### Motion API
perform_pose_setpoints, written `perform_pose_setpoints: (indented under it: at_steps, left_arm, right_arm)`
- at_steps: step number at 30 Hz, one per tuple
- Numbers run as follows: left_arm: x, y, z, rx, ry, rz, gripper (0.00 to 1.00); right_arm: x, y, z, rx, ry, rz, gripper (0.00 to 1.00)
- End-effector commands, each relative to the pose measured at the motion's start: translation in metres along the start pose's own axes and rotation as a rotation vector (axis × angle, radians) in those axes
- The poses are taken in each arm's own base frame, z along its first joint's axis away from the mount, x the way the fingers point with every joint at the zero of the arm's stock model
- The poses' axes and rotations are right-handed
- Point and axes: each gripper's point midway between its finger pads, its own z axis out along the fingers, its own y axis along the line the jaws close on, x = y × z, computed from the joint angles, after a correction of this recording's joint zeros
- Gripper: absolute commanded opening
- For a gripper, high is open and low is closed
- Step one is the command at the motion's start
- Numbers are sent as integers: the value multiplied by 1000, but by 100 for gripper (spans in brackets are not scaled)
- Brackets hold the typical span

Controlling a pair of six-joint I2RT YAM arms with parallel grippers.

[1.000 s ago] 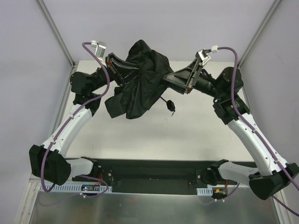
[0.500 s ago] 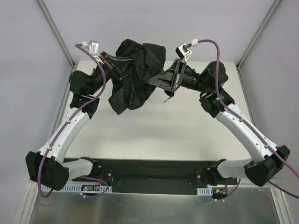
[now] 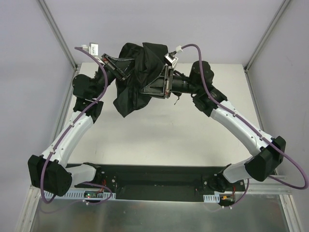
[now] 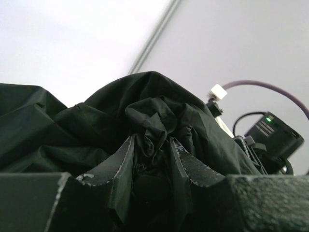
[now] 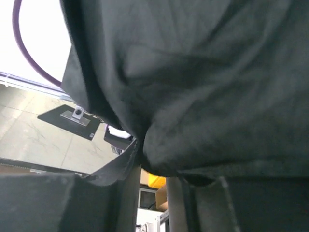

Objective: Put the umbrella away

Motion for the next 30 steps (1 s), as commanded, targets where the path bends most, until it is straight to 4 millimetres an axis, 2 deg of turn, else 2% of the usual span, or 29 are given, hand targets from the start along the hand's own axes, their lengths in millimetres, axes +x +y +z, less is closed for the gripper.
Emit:
perform_pose_setpoints:
  at_steps: [1,6,10,12,14,16,17,18,20,22,26,30]
  left_arm:
    - [-22,-58,-8,283,-15,97,0]
    - [-12,-71,-19,379,80,139,0]
    - [-8,-74,-25,418,107,140,0]
    - [-4,-76,-28,445,141,124,0]
    - [0,-80,-30,478,178,101,0]
    - [4,-86,-34,514,210,76,0]
    - [5,-88,-36,530,219,63,0]
    - [7,-90,-38,545,234,54,0]
    - [10,-90,-40,550,257,30,0]
    - [12,-91,-43,549,263,25,0]
    - [15,-93,-45,551,272,8,0]
    - [19,-98,-46,566,288,5,0]
  right_arm:
    - [10,29,-13,-29,57,-145,34]
    - [32,48,-60,-56,133,-243,60]
    - [60,44,-105,-35,212,-278,73]
    - [62,41,-124,-6,189,-306,77]
    - [54,37,-133,42,134,-342,81]
    - [35,30,-137,137,57,-387,84]
    - [22,30,-141,196,11,-409,86]
    - [8,22,-144,279,-34,-432,87]
    - [-14,10,-148,407,-64,-453,87]
    - [-32,5,-145,448,-66,-479,88]
    - [-41,2,-124,459,2,-566,88]
    - [-37,-10,-95,448,72,-601,88]
